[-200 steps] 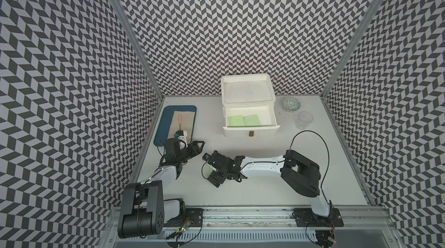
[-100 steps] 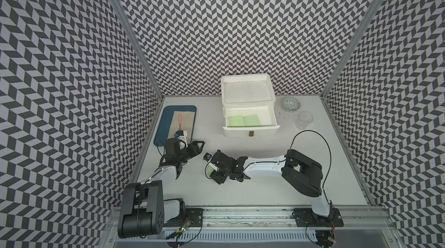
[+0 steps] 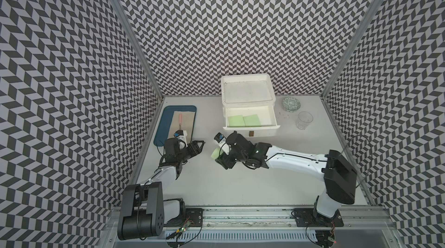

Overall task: Please put the sticky notes in the drawer by color
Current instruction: Pick up the sticky notes from the center of the board, then place the sticky notes in the drawer.

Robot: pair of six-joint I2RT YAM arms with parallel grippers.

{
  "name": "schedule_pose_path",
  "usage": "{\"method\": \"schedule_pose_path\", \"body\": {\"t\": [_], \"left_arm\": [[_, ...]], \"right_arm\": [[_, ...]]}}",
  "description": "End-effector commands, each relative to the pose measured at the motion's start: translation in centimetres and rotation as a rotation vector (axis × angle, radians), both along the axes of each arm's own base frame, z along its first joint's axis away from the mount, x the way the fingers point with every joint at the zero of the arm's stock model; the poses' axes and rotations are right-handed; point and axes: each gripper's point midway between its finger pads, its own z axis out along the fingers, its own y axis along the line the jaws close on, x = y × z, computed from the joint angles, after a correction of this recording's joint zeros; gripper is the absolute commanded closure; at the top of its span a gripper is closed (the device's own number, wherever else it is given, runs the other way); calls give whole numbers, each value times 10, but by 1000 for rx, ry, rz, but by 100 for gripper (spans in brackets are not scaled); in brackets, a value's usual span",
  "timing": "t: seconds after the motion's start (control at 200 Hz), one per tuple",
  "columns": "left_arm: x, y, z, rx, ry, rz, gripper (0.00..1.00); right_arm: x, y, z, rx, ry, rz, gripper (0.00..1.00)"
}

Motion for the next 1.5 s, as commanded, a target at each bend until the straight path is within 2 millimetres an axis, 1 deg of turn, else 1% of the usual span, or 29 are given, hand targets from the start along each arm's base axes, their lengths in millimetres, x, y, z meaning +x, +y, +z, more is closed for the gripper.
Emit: {"method": "schedule_pose_path", "body": {"t": [0.0, 0.035, 0.08, 0.12, 0.155, 0.22, 0.27, 0.31, 0.416, 0.576, 0.826, 0.916, 1.017, 1.077, 1.137, 1.197, 1.277, 1.392, 1.497], "left_arm": [[0, -3, 1, 7, -21, -19, 35], [0, -3, 1, 4, -21, -21, 35], [0, -4, 1, 2, -20, -24, 35], [0, -5, 2, 0, -22, -26, 35], [0, -5, 2, 0, -22, -26, 35], [0, -5, 2, 0, -24, -27, 36], [0, -6, 2, 0, -23, -29, 35], [0, -6, 3, 0, -25, -29, 36], [-1, -6, 3, 3, -26, -29, 35], [-1, -5, 2, 9, -24, -28, 35], [0, -5, 2, 12, -22, -29, 36], [0, -4, 5, 19, -38, -21, 36], [3, 0, 10, 19, -52, 6, 36], [9, 0, 19, 10, -52, 11, 36], [16, 0, 35, -11, -71, 22, 36], [22, 1, 56, -35, -106, 48, 36], [31, 0, 88, -42, -168, 78, 36], [45, 0, 138, 0, -249, 128, 35], [60, -9, 183, -17, -320, 135, 35]], "right_arm": [[30, -24, 100, 262, -99, -111, 30], [42, -39, 120, 321, -138, -172, 28], [53, -60, 144, 398, -196, -241, 28], [64, -80, 158, 444, -221, -310, 28], [76, -96, 165, 474, -224, -362, 28], [95, -118, 170, 494, -231, -447, 28], [109, -132, 166, 467, -251, -522, 28], [118, -138, 162, 448, -255, -554, 28], [137, -145, 145, 406, -248, -604, 28], [152, -147, 120, 336, -237, -641, 28], [157, -149, 96, 275, -219, -654, 26], [155, -150, 91, 278, -212, -654, 24], [152, -151, 89, 286, -214, -651, 20], [150, -154, 89, 287, -220, -657, 17], [149, -158, 90, 286, -229, -664, 14], [146, -161, 94, 289, -240, -665, 12], [140, -166, 100, 305, -256, -665, 11], [129, -171, 107, 334, -264, -653, 10], [114, -174, 114, 406, -253, -624, 11]]}}
